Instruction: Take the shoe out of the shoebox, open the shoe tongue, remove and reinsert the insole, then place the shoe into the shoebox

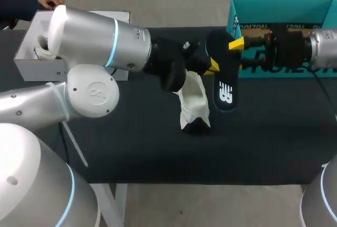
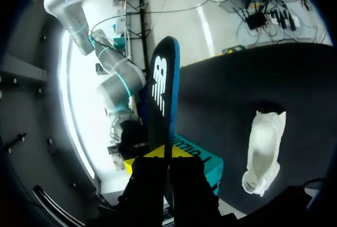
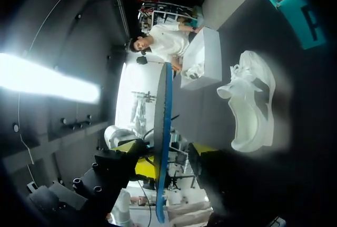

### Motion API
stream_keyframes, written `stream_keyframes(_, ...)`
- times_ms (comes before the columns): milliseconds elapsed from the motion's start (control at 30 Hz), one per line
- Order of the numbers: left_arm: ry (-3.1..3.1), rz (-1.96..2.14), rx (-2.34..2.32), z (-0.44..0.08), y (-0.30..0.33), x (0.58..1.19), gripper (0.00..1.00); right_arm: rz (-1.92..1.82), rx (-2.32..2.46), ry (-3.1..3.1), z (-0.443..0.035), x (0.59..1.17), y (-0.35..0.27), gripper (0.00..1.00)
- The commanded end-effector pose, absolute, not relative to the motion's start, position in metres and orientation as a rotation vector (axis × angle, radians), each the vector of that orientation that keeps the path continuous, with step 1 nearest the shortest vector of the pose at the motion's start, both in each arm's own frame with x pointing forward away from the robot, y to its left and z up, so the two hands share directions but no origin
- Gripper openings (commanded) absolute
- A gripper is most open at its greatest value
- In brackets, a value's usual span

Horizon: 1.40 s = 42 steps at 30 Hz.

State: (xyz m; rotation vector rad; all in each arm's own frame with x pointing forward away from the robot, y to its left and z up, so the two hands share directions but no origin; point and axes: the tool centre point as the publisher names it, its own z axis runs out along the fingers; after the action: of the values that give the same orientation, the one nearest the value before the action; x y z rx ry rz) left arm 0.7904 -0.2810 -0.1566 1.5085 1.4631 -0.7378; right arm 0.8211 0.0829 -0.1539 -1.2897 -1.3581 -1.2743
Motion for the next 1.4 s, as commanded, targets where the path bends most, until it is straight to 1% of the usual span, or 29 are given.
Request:
stream_keyframes(33,1.467,-0.736,1.502,-0.159,-0.288,0.793,0.0,-1.271,-1.285,-1.355,-0.157,0.821,0.085,0.0)
stream_keyframes(367,1.505,-0.738,1.521,-0.161,-0.284,0.793,0.0,-1.266,-1.286,-1.348,-0.163,0.822,0.088,0.0)
stream_keyframes(400,1.517,-0.73,1.528,-0.161,-0.283,0.793,0.32,-1.266,-1.284,-1.348,-0.163,0.823,0.089,0.0)
stream_keyframes(433,1.534,-0.725,1.528,-0.161,-0.282,0.793,0.96,-1.267,-1.282,-1.347,-0.163,0.823,0.089,0.0)
stream_keyframes(467,1.538,-0.724,1.538,-0.161,-0.28,0.794,1.0,-1.267,-1.28,-1.346,-0.164,0.823,0.09,0.0)
stream_keyframes(633,1.636,-0.685,1.655,-0.155,-0.268,0.794,1.0,-1.261,-1.272,-1.345,-0.167,0.826,0.092,0.0)
stream_keyframes(900,1.845,-0.651,1.875,-0.124,-0.257,0.799,1.0,-1.203,-1.312,-1.386,-0.181,0.831,0.096,0.0)
stream_keyframes(1133,1.931,-0.453,2.0,-0.104,-0.261,0.811,1.0,-1.184,-1.333,-1.393,-0.191,0.834,0.1,0.0)
stream_keyframes(1233,1.931,-0.267,2.107,-0.104,-0.26,0.817,1.0,-1.181,-1.338,-1.396,-0.193,0.835,0.101,0.0)
stream_keyframes(1400,1.916,-0.072,2.2,-0.102,-0.258,0.827,1.0,-1.171,-1.344,-1.407,-0.195,0.837,0.103,0.0)
